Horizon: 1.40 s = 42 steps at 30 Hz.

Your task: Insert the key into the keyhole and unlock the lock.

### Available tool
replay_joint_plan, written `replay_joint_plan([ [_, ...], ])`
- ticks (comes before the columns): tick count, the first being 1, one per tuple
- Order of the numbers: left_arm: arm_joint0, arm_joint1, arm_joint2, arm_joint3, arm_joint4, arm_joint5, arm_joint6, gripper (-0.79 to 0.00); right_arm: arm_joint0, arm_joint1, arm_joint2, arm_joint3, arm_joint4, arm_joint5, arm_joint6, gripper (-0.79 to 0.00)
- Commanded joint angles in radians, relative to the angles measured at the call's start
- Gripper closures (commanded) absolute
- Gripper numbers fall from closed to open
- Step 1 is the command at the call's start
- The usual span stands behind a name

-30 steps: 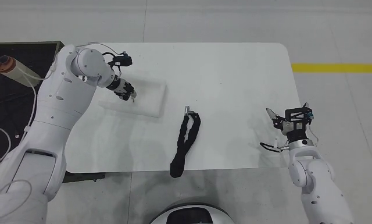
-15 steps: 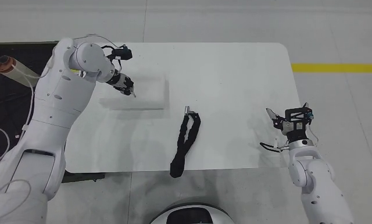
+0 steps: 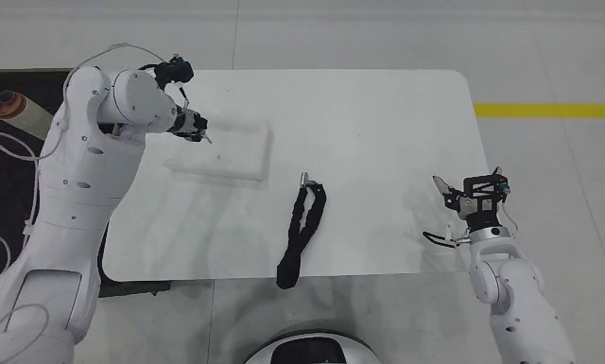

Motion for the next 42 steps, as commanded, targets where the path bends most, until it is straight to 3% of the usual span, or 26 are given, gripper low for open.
replay_joint_plan([
  [1,0.022,0.004,-0.089,0.023,-0.182,-0.045,0.043,0.000,0.000,0.000,0.000,0.000,0.000,0.000,0.000,-0.785],
  [4,0.067,0.007,-0.201,0.106,-0.456,-0.102,0.074,0.000,0.000,0.000,0.000,0.000,0.000,0.000,0.000,-0.785],
  [6,0.085,0.004,-0.269,0.209,-0.697,-0.123,0.051,0.000,0.000,0.000,0.000,0.000,0.000,0.000,0.000,-0.785],
  [8,0.095,-0.002,-0.299,0.311,-0.882,-0.141,0.009,0.000,0.000,0.000,0.000,0.000,0.000,0.000,0.000,-0.785],
  [11,0.098,-0.007,-0.311,0.413,-1.024,-0.191,-0.026,0.000,0.000,0.000,0.000,0.000,0.000,0.000,0.000,-0.785],
  [15,0.117,-0.006,-0.315,0.456,-1.083,-0.267,-0.048,0.000,0.000,0.000,0.000,0.000,0.000,0.000,0.000,-0.785],
  [34,0.117,-0.006,-0.315,0.456,-1.083,-0.267,-0.048,0.000,-0.025,-0.001,-0.018,-0.028,-0.002,-0.023,0.009,-0.785],
  [36,0.117,-0.006,-0.315,0.456,-1.083,-0.267,-0.048,0.000,-0.037,-0.003,-0.074,-0.104,-0.011,-0.072,0.088,-0.785],
  [42,0.117,-0.006,-0.315,0.456,-1.083,-0.267,-0.048,0.000,0.011,-0.029,-0.292,-0.277,-0.114,0.036,0.354,-0.785],
])
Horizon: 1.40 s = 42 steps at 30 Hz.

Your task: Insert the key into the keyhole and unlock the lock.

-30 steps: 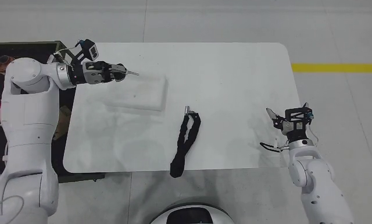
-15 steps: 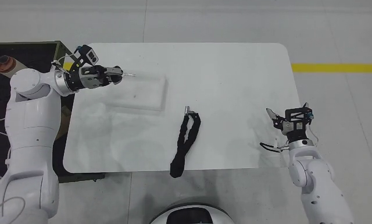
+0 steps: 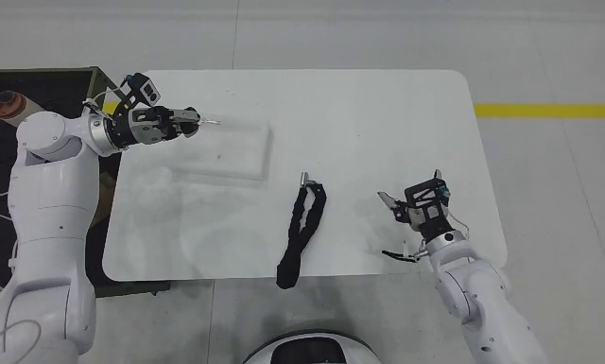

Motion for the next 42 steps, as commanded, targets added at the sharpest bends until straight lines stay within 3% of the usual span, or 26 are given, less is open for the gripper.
replay_joint_plan([
  [1,0.000,0.000,0.000,0.000,0.000,0.000,0.000,0.000,0.027,-0.013,-0.079,-0.045,-0.004,0.069,0.101,-0.785],
  [4,0.000,0.000,0.000,0.000,0.000,0.000,0.000,0.000,0.088,-0.037,-0.175,-0.088,0.093,0.154,0.303,-0.785],
  [5,0.000,0.000,0.000,0.000,0.000,0.000,0.000,0.000,0.096,-0.039,-0.183,-0.093,0.094,0.154,0.319,-0.785],
  [20,0.000,0.000,0.000,0.000,0.000,0.000,0.000,0.000,0.096,-0.039,-0.183,-0.093,0.094,0.154,0.319,-0.785],
  [23,0.000,0.000,0.000,0.000,0.000,0.000,0.000,0.000,0.114,-0.042,-0.257,-0.108,0.127,-0.007,0.463,-0.785],
  [26,0.000,0.000,0.000,0.000,0.000,0.000,0.000,0.000,0.197,-0.062,-0.331,-0.100,0.217,-0.030,0.596,-0.785],
  [35,0.000,0.000,0.000,0.000,0.000,0.000,0.000,0.000,0.532,-0.174,-0.497,0.040,0.353,0.359,1.007,-0.785],
  [38,0.000,0.000,0.000,0.000,0.000,0.000,0.000,0.000,0.617,-0.212,-0.526,0.102,0.345,0.445,1.062,-0.785],
  [42,0.000,0.000,0.000,0.000,0.000,0.000,0.000,0.000,0.691,-0.264,-0.540,0.223,0.379,0.452,1.065,-0.785],
])
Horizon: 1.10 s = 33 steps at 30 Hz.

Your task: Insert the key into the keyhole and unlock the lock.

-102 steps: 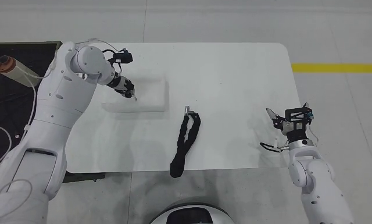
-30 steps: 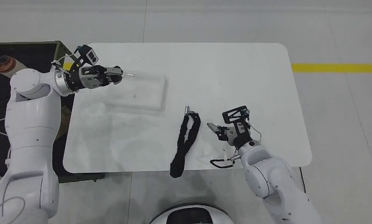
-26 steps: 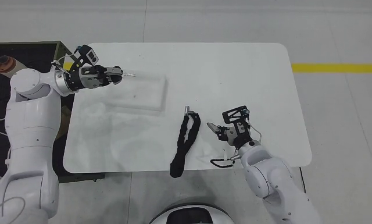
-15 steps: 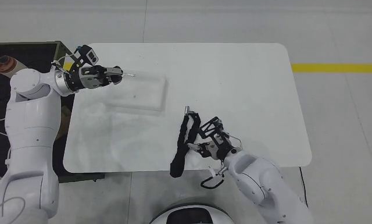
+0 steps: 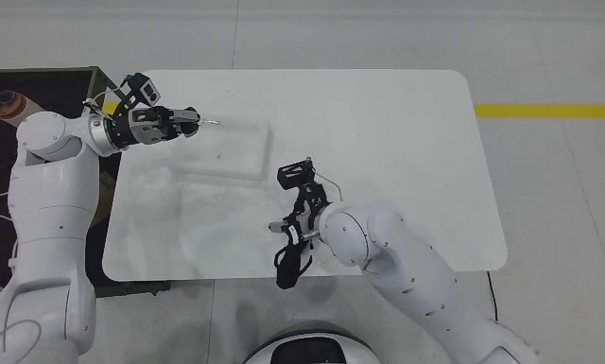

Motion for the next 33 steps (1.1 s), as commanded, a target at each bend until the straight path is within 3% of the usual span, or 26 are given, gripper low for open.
replay_joint_plan([
  [1,0.000,0.000,0.000,0.000,0.000,0.000,0.000,0.000,0.035,-0.028,0.001,0.062,0.022,0.010,-0.014,-0.785],
  [4,0.000,0.000,0.000,0.000,0.000,0.000,0.000,0.000,0.077,-0.066,-0.003,0.134,0.040,-0.001,-0.002,-0.785],
  [17,0.000,0.000,0.000,0.000,0.000,0.000,0.000,0.000,0.077,-0.066,-0.003,0.134,0.040,-0.001,-0.002,-0.785],
  [20,0.000,0.000,0.000,0.000,0.000,0.000,0.000,0.000,-0.065,-0.065,0.029,0.059,-0.019,0.030,-0.080,-0.785],
  [25,0.000,0.000,0.000,0.000,0.000,0.000,0.000,0.000,-0.084,-0.099,0.039,0.103,-0.102,0.118,-0.122,-0.785],
  [32,0.000,0.000,0.000,0.000,0.000,0.000,0.000,0.000,-0.067,-0.170,0.032,0.216,-0.197,0.156,-0.160,-0.785],
  [33,0.000,0.000,0.000,0.000,0.000,0.000,0.000,0.000,-0.062,-0.180,0.026,0.231,-0.241,0.159,-0.163,-0.610],
])
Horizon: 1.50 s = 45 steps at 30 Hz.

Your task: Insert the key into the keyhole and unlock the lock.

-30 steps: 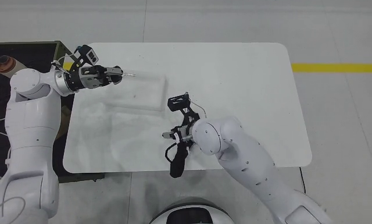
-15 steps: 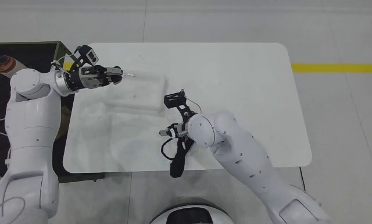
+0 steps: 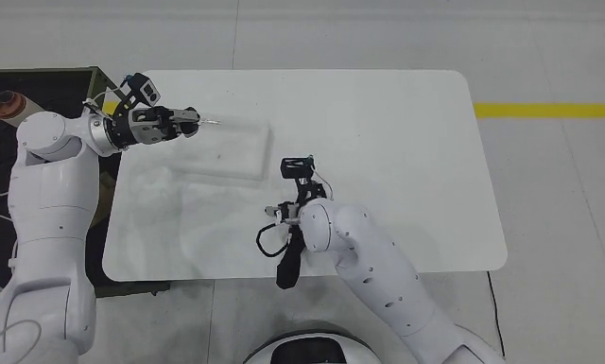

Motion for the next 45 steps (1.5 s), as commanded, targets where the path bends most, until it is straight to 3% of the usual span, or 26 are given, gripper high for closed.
replay_joint_plan([
  [1,0.000,0.000,0.000,0.000,0.000,0.000,0.000,0.000,0.005,-0.020,-0.011,0.027,-0.083,0.005,-0.004,-0.631],
  [5,0.000,0.000,0.000,0.000,0.000,0.000,0.000,0.000,-0.006,-0.063,-0.003,0.061,-0.191,-0.015,0.015,-0.763],
  [6,0.000,0.000,0.000,0.000,0.000,0.000,0.000,0.000,-0.009,-0.074,0.003,0.066,-0.214,-0.021,0.021,-0.745],
  [7,0.000,0.000,0.000,0.000,0.000,0.000,0.000,0.000,-0.015,-0.085,0.011,0.072,-0.240,-0.023,0.024,-0.653],
  [8,0.000,0.000,0.000,0.000,0.000,0.000,0.000,0.000,-0.020,-0.096,0.017,0.078,-0.271,-0.028,0.028,-0.453],
  [14,0.000,0.000,0.000,0.000,0.000,0.000,0.000,0.000,-0.058,-0.160,0.064,0.074,-0.403,-0.059,0.059,-0.326],
  [17,0.000,0.000,0.000,0.000,0.000,0.000,0.000,0.000,-0.084,-0.188,0.080,0.054,-0.484,-0.070,0.070,-0.354],
  [18,0.000,0.000,0.000,0.000,0.000,0.000,0.000,0.000,-0.092,-0.195,0.080,0.034,-0.504,-0.080,0.080,-0.382],
  [19,0.000,0.000,0.000,0.000,0.000,0.000,0.000,0.000,-0.094,-0.196,0.083,0.015,-0.513,-0.092,0.093,-0.502],
  [23,0.000,0.000,0.000,0.000,0.000,0.000,0.000,0.000,-0.110,-0.186,0.070,-0.065,-0.551,-0.120,0.120,-0.529],
  [25,0.000,0.000,0.000,0.000,0.000,0.000,0.000,0.000,-0.113,-0.181,0.050,-0.082,-0.578,-0.136,0.133,-0.616],
  [28,0.000,0.000,0.000,0.000,0.000,0.000,0.000,0.000,-0.107,-0.180,0.020,-0.067,-0.580,-0.175,0.134,-0.493],
  [30,0.000,0.000,0.000,0.000,0.000,0.000,0.000,0.000,-0.096,-0.185,0.004,-0.031,-0.597,-0.176,0.126,-0.517],
  [32,0.000,0.000,0.000,0.000,0.000,0.000,0.000,0.000,-0.081,-0.192,-0.009,0.003,-0.595,-0.167,0.124,-0.385],
  [45,0.000,0.000,0.000,0.000,0.000,0.000,0.000,0.000,0.010,-0.241,0.001,0.208,-0.611,-0.117,0.117,-0.357],
])
